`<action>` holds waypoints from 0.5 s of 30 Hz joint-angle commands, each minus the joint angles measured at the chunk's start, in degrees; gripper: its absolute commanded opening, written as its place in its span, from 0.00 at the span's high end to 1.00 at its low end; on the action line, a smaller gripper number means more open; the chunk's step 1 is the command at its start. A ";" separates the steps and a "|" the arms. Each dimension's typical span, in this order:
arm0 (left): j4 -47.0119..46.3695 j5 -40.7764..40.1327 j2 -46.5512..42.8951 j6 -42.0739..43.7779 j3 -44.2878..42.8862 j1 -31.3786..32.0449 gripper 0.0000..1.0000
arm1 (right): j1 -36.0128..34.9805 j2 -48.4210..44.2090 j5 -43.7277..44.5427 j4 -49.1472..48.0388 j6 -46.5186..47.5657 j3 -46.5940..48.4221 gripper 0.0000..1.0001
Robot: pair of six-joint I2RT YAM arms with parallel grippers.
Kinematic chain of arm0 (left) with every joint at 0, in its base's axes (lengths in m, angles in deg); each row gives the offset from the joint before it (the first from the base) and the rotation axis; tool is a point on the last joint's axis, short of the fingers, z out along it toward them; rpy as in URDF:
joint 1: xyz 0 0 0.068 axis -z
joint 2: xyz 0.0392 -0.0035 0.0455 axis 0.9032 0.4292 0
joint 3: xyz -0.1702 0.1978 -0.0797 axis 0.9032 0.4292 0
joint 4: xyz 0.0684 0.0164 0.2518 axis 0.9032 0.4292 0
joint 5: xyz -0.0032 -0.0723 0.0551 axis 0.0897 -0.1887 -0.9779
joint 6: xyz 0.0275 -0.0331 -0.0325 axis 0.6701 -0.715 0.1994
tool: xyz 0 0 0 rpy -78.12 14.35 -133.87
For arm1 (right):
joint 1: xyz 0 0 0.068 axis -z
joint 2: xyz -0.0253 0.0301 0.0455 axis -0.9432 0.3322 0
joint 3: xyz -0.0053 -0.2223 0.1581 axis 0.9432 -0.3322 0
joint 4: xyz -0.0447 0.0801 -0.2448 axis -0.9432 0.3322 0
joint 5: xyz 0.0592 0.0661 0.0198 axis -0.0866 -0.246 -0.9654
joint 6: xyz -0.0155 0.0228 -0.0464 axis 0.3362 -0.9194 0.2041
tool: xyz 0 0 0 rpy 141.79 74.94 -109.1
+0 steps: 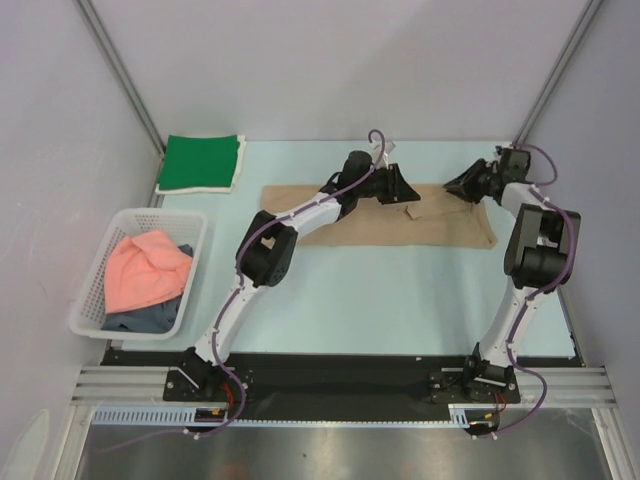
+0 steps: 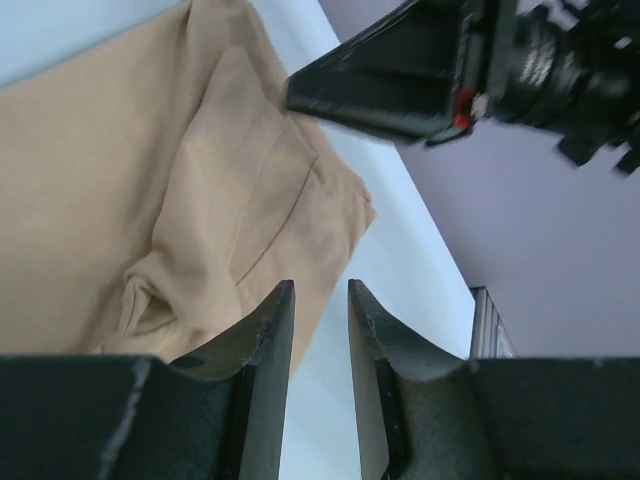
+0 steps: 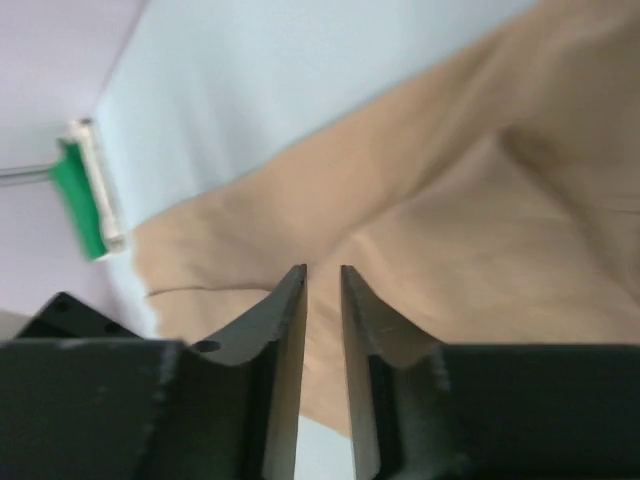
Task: Fold and stack the t-shirts
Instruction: Fold the tshirt
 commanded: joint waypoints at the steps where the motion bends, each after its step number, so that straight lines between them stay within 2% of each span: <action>1: -5.28 1.21 4.16 -4.61 -5.42 1.40 0.66 | -1.98 4.49 -8.19 -22.91 -17.48 -5.75 0.79; 4: -5.37 0.42 5.84 -6.02 -6.22 1.57 0.66 | -3.82 9.05 -8.90 -31.88 -24.63 -7.60 0.81; 9: 5.79 -6.78 6.37 -5.76 -5.17 0.87 0.67 | -4.18 14.25 -7.15 -40.68 -28.96 -9.71 0.81; 11: 9.37 -9.15 7.16 -7.34 -6.21 -0.18 0.67 | -3.74 15.40 -6.19 -40.96 -28.88 -9.89 0.81; 15: 16.42 -11.53 11.02 -10.85 -9.90 -1.59 0.71 | -3.65 15.05 -4.25 -34.14 -24.76 -8.66 0.81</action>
